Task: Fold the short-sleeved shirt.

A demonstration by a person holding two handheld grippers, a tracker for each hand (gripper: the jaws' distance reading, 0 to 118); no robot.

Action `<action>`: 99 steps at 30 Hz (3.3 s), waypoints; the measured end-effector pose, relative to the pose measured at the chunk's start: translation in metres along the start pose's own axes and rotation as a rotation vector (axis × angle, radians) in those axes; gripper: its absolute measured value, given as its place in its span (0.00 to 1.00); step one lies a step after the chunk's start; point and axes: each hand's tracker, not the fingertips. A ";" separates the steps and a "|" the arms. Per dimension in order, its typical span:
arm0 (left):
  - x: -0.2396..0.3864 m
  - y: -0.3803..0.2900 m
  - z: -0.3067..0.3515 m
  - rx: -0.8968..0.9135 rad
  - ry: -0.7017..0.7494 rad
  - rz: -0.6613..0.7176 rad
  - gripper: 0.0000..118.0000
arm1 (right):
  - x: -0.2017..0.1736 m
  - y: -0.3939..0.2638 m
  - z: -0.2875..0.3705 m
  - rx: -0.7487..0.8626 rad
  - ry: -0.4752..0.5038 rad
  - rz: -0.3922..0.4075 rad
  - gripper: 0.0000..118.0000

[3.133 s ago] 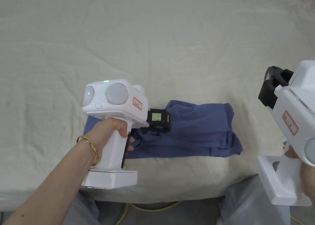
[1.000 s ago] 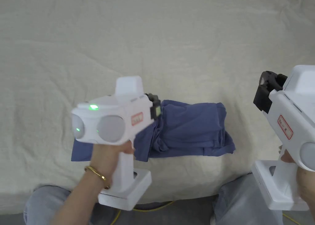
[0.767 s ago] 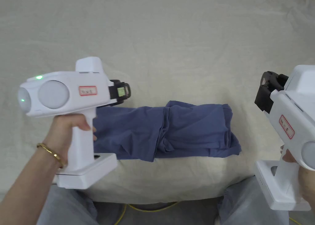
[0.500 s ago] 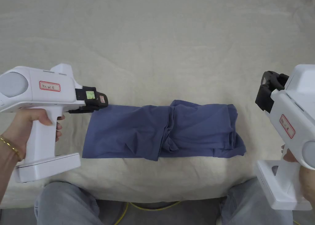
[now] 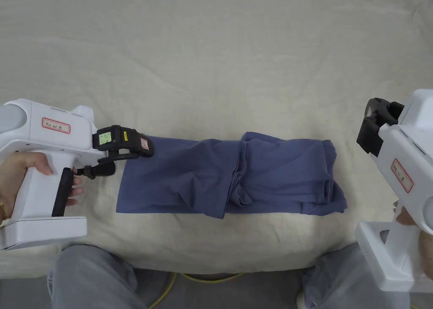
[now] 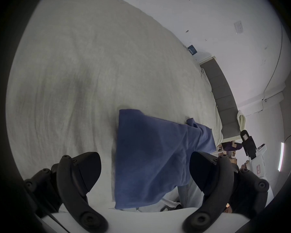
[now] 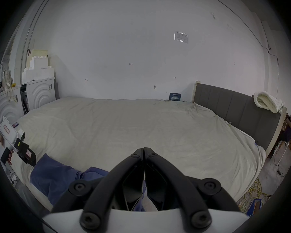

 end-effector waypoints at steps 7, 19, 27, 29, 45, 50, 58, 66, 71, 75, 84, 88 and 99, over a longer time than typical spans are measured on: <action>-0.002 0.004 -0.004 -0.050 -0.019 0.003 0.91 | 0.001 -0.002 -0.002 -0.012 -0.015 0.003 0.00; 0.010 0.000 -0.015 -0.070 0.011 -0.027 0.33 | 0.003 -0.007 -0.005 -0.025 -0.013 -0.011 0.00; 0.028 -0.003 -0.012 -0.031 0.088 0.028 0.08 | 0.004 -0.010 -0.006 -0.027 -0.007 -0.021 0.00; 0.038 -0.003 -0.004 -0.012 0.090 0.032 0.07 | 0.004 -0.009 -0.006 -0.027 -0.005 -0.023 0.00; 0.020 0.022 0.084 0.149 0.278 0.063 0.06 | 0.005 0.003 -0.004 0.017 0.017 -0.044 0.00; 0.008 0.022 0.112 0.222 0.425 0.104 0.06 | 0.005 0.006 -0.003 0.027 0.027 -0.044 0.00; 0.072 0.005 0.119 0.256 0.352 -0.040 0.06 | 0.000 0.006 -0.001 0.038 0.046 -0.057 0.00; 0.141 -0.001 0.077 0.231 0.267 -0.158 0.06 | 0.006 0.007 0.007 0.057 0.043 -0.068 0.00; 0.177 -0.009 0.030 0.158 0.218 -0.219 0.06 | 0.014 0.002 0.010 0.056 0.031 -0.076 0.00; 0.204 -0.019 -0.022 0.093 0.237 -0.280 0.06 | 0.022 -0.001 0.012 0.050 0.017 -0.086 0.00; 0.238 -0.037 -0.134 -0.067 0.357 -0.381 0.06 | 0.041 -0.007 0.018 0.044 -0.022 -0.107 0.00; 0.239 -0.047 -0.162 -0.072 0.407 -0.410 0.22 | 0.049 -0.010 0.019 0.036 -0.043 -0.109 0.00; 0.266 -0.043 -0.109 0.063 0.105 -0.454 0.93 | 0.049 -0.007 0.021 0.029 -0.050 -0.101 0.00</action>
